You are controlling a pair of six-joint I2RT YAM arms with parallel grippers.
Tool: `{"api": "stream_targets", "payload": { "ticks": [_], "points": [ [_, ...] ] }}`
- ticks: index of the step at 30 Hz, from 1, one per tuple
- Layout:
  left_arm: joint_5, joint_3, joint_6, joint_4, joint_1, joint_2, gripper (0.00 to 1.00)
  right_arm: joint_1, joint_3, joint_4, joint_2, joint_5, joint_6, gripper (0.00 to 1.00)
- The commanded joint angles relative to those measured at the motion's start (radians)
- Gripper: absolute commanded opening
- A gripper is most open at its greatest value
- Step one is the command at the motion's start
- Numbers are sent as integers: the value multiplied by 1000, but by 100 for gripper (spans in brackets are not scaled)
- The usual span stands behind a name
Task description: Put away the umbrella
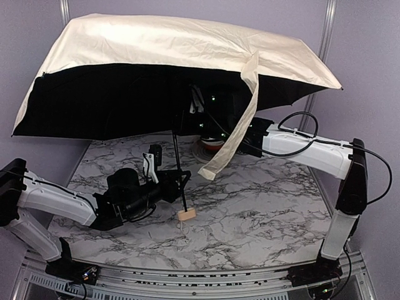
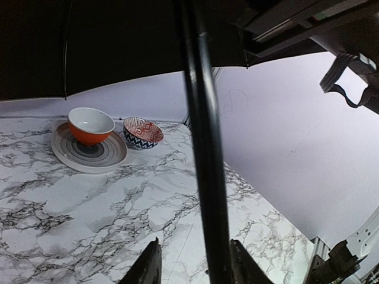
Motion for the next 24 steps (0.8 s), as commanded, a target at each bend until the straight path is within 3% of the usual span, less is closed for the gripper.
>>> {"api": "stream_targets", "payload": {
  "ticks": [1, 6, 10, 14, 17, 21, 24],
  "points": [
    [-15, 33, -3, -5, 0, 18, 41, 14, -6, 140, -76, 41, 5, 0],
    [8, 48, -2, -5, 1, 32, 39, 36, -39, 171, -102, 72, -14, 0],
    [14, 47, -14, -4, 1, 29, 1, 40, -49, 172, -110, 79, -23, 0],
    [68, 46, -20, 0, 0, 18, 0, 39, -93, 212, -138, 75, -39, 0],
    [127, 43, -20, 23, 0, 11, 0, 21, -156, 302, -171, -12, -63, 2],
    [193, 13, -6, 116, -3, 3, 0, -77, -283, 517, -205, -219, 33, 50],
    [220, -15, -1, 202, -9, 10, 0, -161, -355, 705, -197, -318, 134, 64]
  ]
}}
